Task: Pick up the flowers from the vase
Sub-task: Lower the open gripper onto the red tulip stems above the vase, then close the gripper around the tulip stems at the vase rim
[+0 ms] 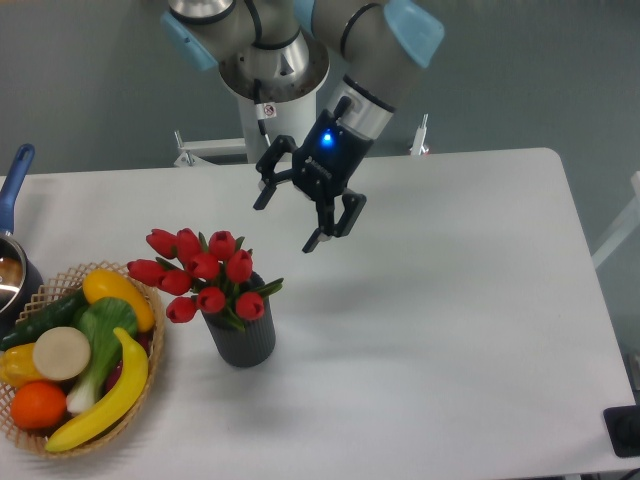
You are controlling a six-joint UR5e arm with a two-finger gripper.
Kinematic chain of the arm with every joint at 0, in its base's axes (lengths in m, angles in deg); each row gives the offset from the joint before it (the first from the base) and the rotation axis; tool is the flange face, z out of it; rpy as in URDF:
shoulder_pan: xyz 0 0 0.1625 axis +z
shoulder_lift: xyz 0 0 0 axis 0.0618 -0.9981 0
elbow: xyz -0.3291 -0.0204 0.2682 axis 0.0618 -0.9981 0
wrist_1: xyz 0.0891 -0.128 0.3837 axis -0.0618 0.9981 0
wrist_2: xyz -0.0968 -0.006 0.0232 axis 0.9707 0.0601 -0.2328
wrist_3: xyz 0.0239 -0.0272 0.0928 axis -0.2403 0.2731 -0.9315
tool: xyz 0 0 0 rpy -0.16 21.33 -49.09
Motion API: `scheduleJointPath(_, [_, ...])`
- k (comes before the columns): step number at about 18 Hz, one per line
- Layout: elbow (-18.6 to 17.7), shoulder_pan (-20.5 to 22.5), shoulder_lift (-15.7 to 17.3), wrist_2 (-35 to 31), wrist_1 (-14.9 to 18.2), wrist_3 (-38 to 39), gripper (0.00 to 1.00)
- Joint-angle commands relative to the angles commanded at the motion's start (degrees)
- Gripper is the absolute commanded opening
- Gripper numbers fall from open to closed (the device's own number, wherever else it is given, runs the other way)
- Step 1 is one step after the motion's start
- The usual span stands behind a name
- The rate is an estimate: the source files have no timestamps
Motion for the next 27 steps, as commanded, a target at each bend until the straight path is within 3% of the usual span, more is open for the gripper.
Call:
scheduleJointPath(12, [1.67, -2.21, -4.04, -0.18, -2.29, 0.26, 1.0])
scheduleJointPath(18, [4.66, -3.96, -6.5, 0.17, -2.55, 9.66, 1.0])
scheduleJointPath(27, [4.31, -6.08, -8.0, 0.09, -4.58, 9.67, 1.0])
